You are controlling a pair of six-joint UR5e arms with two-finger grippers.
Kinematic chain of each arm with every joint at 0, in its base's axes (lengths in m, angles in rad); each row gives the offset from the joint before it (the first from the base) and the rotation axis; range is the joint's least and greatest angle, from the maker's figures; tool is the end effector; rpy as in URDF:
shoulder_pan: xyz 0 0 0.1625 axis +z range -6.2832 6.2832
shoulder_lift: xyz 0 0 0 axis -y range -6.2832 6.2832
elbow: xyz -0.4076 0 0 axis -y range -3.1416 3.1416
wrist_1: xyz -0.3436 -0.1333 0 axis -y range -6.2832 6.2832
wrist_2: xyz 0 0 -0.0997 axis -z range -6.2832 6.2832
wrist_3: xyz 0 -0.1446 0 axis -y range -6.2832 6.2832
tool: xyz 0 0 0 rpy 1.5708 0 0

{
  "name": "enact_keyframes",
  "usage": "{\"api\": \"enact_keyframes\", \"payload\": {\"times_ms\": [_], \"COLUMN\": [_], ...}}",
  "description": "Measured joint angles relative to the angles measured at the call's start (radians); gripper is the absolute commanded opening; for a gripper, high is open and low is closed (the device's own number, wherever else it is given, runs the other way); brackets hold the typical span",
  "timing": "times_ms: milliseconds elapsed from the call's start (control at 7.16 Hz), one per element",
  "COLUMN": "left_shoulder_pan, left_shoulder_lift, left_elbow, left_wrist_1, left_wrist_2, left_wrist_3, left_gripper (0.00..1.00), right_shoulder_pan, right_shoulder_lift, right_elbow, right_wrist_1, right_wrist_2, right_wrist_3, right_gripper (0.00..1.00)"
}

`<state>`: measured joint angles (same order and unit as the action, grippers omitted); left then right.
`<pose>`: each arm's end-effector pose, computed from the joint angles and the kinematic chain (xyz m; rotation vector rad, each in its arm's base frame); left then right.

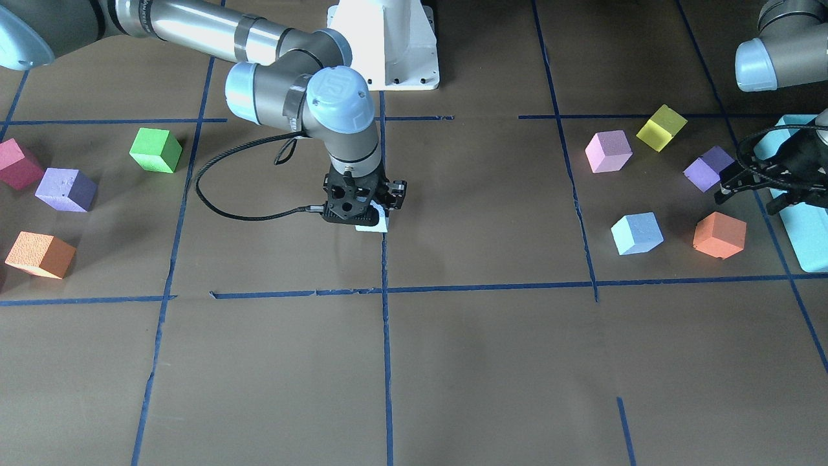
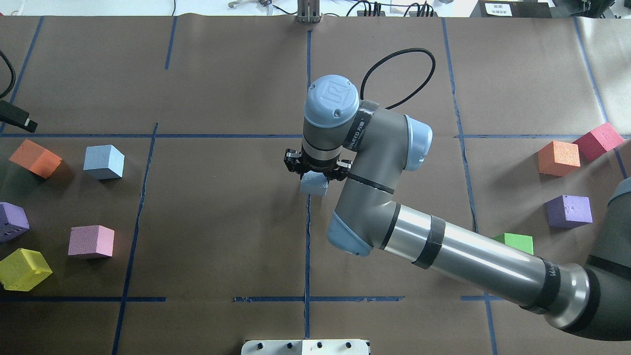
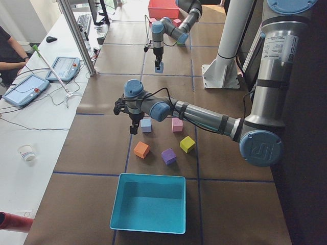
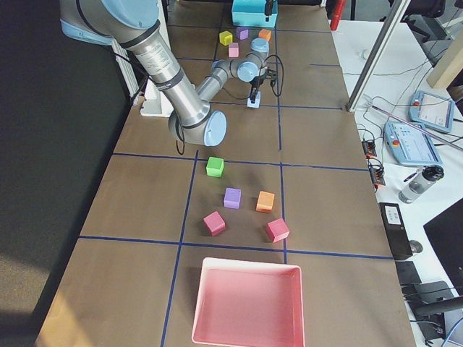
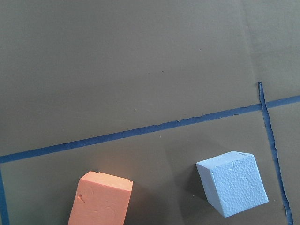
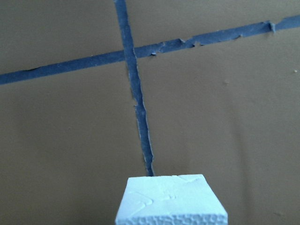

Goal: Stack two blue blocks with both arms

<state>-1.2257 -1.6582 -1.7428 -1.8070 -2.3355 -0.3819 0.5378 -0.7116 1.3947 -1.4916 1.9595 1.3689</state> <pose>0.1396 -0.4865 0.5248 0.1740 0.8668 0.1550 -0.5951 -0.4463 0.2397 -0.0726 -0.8354 0.1679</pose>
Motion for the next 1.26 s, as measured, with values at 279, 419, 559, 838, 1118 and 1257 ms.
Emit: {"api": "enact_keyframes", "payload": {"times_ms": [279,419,559,838,1118,1257], "left_shoulder_pan": [0.0,0.0,0.0,0.0,0.0,0.0], "left_shoulder_lift": [0.0,0.0,0.0,0.0,0.0,0.0], "left_elbow": [-0.004,-0.005,-0.005,-0.005,-0.005,-0.006], "left_wrist_1": [0.001,0.0,0.0,0.001,0.001,0.001], "left_wrist_2": [0.0,0.0,0.0,0.0,-0.001,-0.001], "left_wrist_3": [0.0,-0.001,-0.001,-0.002,-0.002,-0.002], "left_gripper": [1.0,1.0,1.0,1.0,1.0,1.0], "right_shoulder_pan": [-0.019,-0.022,-0.023,-0.024,-0.022,-0.012], "right_shoulder_lift": [0.024,0.025,0.027,0.029,0.031,0.031], "right_elbow": [-0.042,-0.046,-0.047,-0.046,-0.034,0.007], "right_wrist_1": [0.008,0.01,0.011,0.012,0.027,0.016], "right_wrist_2": [-0.021,-0.023,-0.023,-0.024,-0.022,-0.017], "right_wrist_3": [-0.004,-0.005,-0.009,-0.015,-0.018,-0.018], "right_gripper": [0.69,0.99,1.0,1.0,1.0,1.0]}}
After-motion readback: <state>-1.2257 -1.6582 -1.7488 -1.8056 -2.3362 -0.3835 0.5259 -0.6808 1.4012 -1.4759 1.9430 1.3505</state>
